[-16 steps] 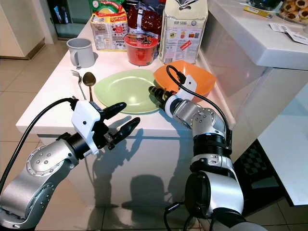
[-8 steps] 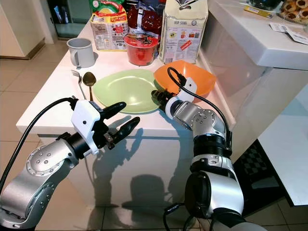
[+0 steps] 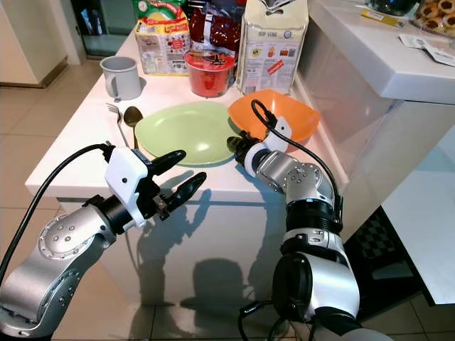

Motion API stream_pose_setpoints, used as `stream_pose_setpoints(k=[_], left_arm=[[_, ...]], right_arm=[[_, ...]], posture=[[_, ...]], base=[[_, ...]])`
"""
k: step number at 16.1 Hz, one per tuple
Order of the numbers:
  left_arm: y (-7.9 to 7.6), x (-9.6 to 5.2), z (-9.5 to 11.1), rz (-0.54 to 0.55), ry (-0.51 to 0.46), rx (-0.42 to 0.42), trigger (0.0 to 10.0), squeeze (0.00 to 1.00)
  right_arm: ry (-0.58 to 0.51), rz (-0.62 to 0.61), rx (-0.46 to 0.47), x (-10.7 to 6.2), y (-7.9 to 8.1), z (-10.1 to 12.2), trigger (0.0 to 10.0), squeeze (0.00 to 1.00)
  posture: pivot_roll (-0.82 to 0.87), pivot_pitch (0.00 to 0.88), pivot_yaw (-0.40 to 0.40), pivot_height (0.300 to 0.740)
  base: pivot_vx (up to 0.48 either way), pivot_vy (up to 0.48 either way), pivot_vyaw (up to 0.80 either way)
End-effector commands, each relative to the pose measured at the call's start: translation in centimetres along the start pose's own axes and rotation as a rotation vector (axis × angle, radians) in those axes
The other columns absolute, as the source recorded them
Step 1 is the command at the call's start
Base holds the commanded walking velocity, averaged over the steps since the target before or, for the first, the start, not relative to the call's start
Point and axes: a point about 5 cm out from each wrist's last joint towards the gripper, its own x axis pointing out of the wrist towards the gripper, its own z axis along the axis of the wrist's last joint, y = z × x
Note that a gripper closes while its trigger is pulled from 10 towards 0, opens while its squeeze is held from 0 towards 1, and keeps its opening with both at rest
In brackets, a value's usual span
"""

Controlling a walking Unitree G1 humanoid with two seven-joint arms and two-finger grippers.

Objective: Setting the table

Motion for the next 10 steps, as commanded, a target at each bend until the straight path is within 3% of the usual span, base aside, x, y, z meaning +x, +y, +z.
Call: stream_pose_setpoints(k=[1, 5, 10], left_arm=[[0.1, 0.0, 0.6, 0.007, -0.016, 0.022, 10.0, 0.0], [0.1, 0.0, 0.6, 0.008, -0.017, 0.023, 10.0, 0.0], [0.5, 0.1, 0.9, 0.023, -0.031, 0.028, 10.0, 0.0]], right_arm=[[0.015, -0.023, 0.033, 0.1, -0.5, -0.5, 0.0, 0.0], [0.002, -0.018, 0.055, 0.0, -0.6, -0.3, 0.0, 0.0], [-0.052, 0.09, 0.145, -0.4, 0.4, 0.5, 0.0, 0.0]], posture=[[0.03, 0.0, -0.05, 0.74], [0.03, 0.0, -0.05, 0.74], [0.03, 0.0, -0.047, 0.74]], base=[[0.0, 0.0, 0.0], [0.0, 0.0, 0.0], [0.0, 0.0, 0.0]])
